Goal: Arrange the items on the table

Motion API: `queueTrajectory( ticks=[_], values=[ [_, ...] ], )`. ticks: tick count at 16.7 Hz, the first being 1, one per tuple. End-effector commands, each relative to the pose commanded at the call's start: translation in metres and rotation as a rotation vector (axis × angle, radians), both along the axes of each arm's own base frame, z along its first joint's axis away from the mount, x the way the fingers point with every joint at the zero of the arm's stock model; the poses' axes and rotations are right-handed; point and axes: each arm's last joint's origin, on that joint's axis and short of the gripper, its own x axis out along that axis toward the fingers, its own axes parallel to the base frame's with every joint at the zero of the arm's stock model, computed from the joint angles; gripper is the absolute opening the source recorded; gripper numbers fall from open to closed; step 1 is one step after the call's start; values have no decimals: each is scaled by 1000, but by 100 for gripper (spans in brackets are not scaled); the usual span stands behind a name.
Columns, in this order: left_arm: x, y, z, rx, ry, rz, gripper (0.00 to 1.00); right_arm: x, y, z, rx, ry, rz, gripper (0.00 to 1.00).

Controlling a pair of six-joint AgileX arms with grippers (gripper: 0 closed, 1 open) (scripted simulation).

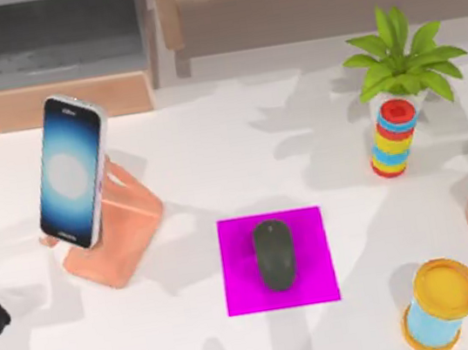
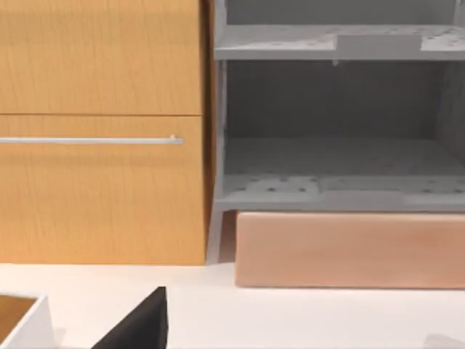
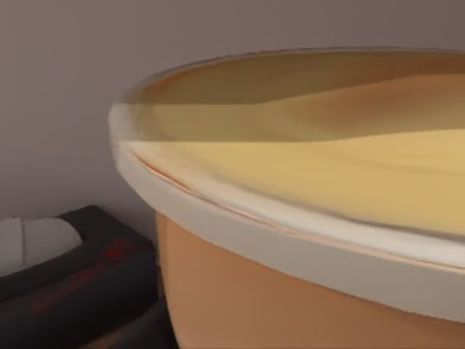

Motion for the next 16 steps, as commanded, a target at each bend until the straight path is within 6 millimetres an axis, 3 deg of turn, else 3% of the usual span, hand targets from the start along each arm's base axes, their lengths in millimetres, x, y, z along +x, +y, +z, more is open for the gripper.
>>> queueTrajectory(
  ticks=[10,16],
  values=[
    [0,0,0,0,0,0,100,0,0,0,0,0,0,98],
    [0,0,0,0,0,0,100,0,0,0,0,0,0,100]
  ],
)
